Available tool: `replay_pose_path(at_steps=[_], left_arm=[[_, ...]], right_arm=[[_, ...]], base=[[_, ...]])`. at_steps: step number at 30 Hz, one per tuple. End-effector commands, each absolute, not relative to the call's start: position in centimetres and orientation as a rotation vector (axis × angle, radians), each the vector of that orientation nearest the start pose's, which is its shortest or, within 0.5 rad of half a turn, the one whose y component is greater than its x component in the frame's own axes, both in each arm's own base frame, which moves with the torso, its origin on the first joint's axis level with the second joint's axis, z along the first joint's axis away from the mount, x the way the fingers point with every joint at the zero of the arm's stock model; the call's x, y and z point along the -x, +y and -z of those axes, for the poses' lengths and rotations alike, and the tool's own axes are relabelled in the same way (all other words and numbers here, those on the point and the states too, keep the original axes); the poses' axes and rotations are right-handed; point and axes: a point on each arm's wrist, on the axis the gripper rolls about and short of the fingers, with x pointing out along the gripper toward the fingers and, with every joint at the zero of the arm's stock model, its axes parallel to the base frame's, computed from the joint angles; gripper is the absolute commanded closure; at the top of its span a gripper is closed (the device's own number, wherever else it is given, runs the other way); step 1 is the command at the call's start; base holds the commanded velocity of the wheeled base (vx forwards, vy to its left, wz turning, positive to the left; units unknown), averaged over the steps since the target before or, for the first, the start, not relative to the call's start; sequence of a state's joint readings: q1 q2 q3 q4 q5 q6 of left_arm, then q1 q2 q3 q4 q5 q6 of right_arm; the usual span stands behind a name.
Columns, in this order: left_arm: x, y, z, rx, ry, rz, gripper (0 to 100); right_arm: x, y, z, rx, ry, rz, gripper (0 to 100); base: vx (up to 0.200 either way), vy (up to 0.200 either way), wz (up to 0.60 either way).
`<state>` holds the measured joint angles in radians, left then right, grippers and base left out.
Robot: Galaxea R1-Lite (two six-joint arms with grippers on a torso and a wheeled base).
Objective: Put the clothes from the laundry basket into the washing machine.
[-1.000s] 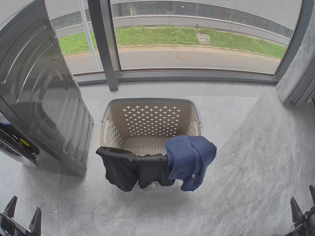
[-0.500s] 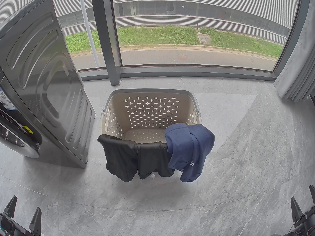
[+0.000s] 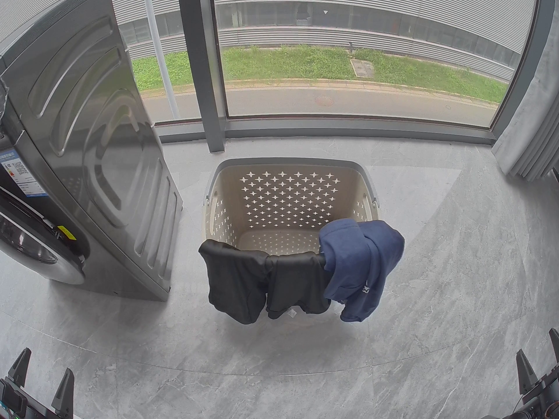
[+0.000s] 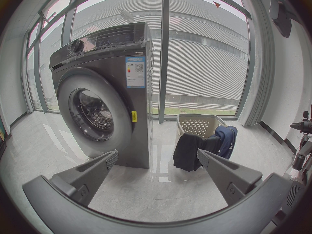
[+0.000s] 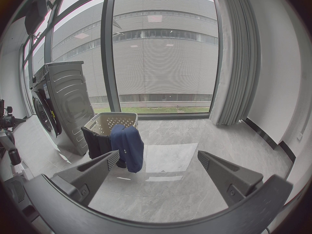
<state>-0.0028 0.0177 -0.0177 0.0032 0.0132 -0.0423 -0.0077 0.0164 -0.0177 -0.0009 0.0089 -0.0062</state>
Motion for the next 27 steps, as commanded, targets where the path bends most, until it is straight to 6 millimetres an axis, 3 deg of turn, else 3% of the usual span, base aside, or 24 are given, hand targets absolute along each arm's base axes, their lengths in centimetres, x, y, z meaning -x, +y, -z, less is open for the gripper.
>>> replay_pose_path(at_steps=[1,27], left_arm=[[2.24,0.04,-7.62,0.043,0.007,-0.011,0],[2.26,0.04,-7.65,0.043,0.007,-0.011,0]], right_arm=[[2.27,0.04,-7.57,0.006,0.0,-0.002,0],[2.27,0.04,-7.57,0.008,0.0,-0.002,0]], base=[[0.0,0.2,0.0],[0.0,0.2,0.0]])
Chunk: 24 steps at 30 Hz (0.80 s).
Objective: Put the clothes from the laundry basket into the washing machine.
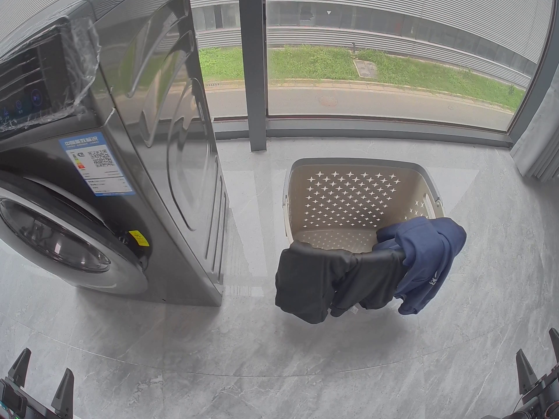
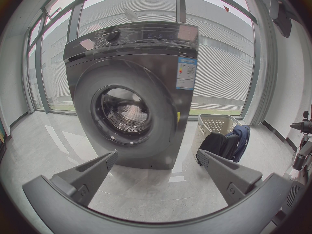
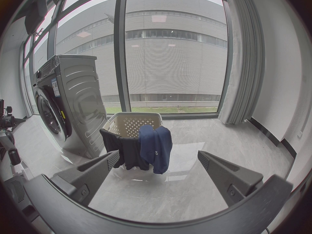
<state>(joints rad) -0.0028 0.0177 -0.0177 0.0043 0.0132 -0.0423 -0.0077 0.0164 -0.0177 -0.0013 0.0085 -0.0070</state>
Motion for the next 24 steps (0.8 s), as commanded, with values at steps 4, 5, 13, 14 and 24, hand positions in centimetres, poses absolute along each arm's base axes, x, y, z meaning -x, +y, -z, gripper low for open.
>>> replay_pose_path(at_steps=[4,5,13,14,24], left_arm=[[2.25,0.04,-7.6,0.043,0.009,-0.011,0],[2.25,0.04,-7.6,0.043,0.009,-0.011,0],[2.26,0.04,-7.65,0.043,0.007,-0.011,0],[2.25,0.04,-7.6,0.043,0.009,-0.011,0],[2.24,0.04,-7.62,0.043,0.007,-0.011,0]], right_arm=[[2.27,0.04,-7.57,0.008,0.0,-0.003,0],[2.27,0.04,-7.57,0.008,0.0,-0.003,0],[2.27,0.04,-7.57,0.008,0.0,-0.002,0],[2.27,0.04,-7.57,0.008,0.0,-0.002,0],[2.27,0.04,-7.57,0.008,0.0,-0.002,0]], base=[[0.0,0.2,0.0],[0.0,0.2,0.0],[0.0,0.2,0.0],[0.0,0.2,0.0],[0.0,0.12,0.0]])
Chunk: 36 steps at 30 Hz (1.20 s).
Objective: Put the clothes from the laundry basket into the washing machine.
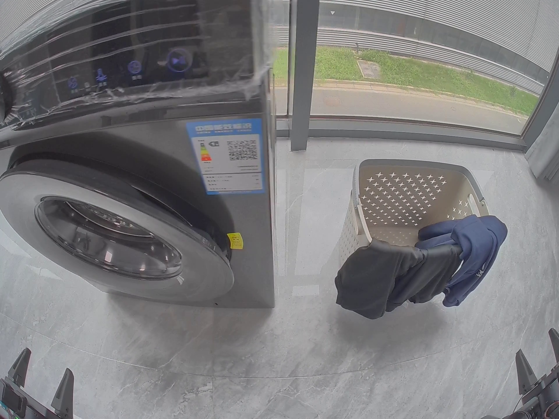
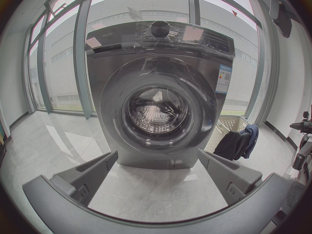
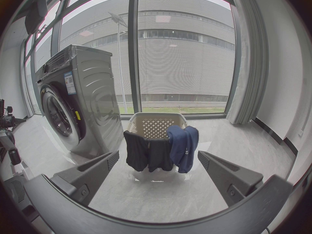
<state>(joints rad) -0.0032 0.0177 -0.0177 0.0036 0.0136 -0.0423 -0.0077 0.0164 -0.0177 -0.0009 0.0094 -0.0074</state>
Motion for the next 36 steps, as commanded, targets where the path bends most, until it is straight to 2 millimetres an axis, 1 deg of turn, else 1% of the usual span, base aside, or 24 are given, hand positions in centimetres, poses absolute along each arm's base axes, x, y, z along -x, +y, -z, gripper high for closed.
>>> replay_pose_path(at_steps=[1,11,29,36], left_arm=[[2.26,0.04,-7.66,0.043,0.006,-0.011,0],[2.24,0.04,-7.62,0.043,0.007,-0.011,0],[2.24,0.04,-7.62,0.043,0.007,-0.011,0],[2.25,0.04,-7.6,0.043,0.009,-0.011,0]], right_arm=[[2.27,0.04,-7.57,0.008,0.0,-0.003,0],[2.27,0.04,-7.57,0.008,0.0,-0.003,0],[2.27,0.04,-7.57,0.008,0.0,-0.002,0],[2.27,0.04,-7.57,0.008,0.0,-0.002,0]], base=[[0.0,0.0,0.0],[0.0,0.0,0.0],[0.0,0.2,0.0],[0.0,0.0,0.0]])
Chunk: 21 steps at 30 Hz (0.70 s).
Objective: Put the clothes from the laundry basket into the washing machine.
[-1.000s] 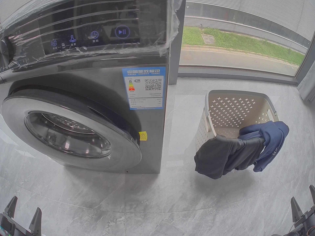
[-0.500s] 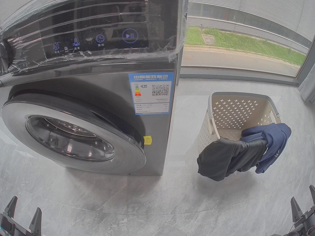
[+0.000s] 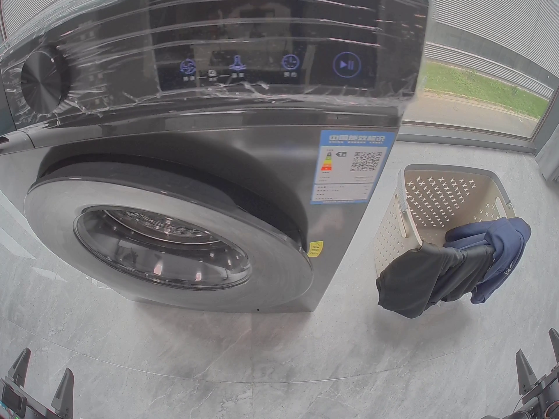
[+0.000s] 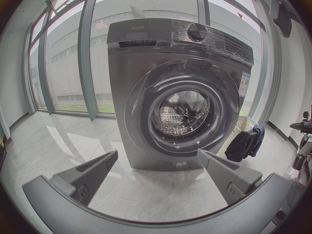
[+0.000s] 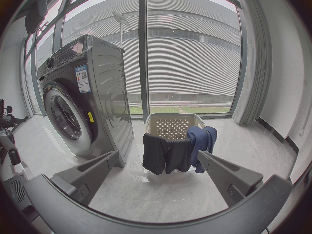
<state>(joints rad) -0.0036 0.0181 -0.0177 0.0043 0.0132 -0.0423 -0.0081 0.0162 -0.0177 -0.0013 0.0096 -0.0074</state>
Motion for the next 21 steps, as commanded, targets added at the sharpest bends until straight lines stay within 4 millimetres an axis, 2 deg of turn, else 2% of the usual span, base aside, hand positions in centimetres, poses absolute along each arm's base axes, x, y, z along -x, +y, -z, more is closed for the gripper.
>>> replay_pose_path(at_steps=[1,5,21], left_arm=[[2.25,0.04,-7.6,0.043,0.009,-0.011,0],[2.25,0.04,-7.6,0.043,0.009,-0.011,0],[2.25,0.04,-7.6,0.043,0.009,-0.011,0]], right_arm=[[2.27,0.04,-7.57,0.008,0.0,-0.002,0],[2.27,0.04,-7.57,0.008,0.0,-0.003,0],[2.27,0.04,-7.57,0.008,0.0,-0.003,0]], base=[[0.0,0.0,0.0],[0.0,0.0,0.0],[0.0,0.2,0.0]])
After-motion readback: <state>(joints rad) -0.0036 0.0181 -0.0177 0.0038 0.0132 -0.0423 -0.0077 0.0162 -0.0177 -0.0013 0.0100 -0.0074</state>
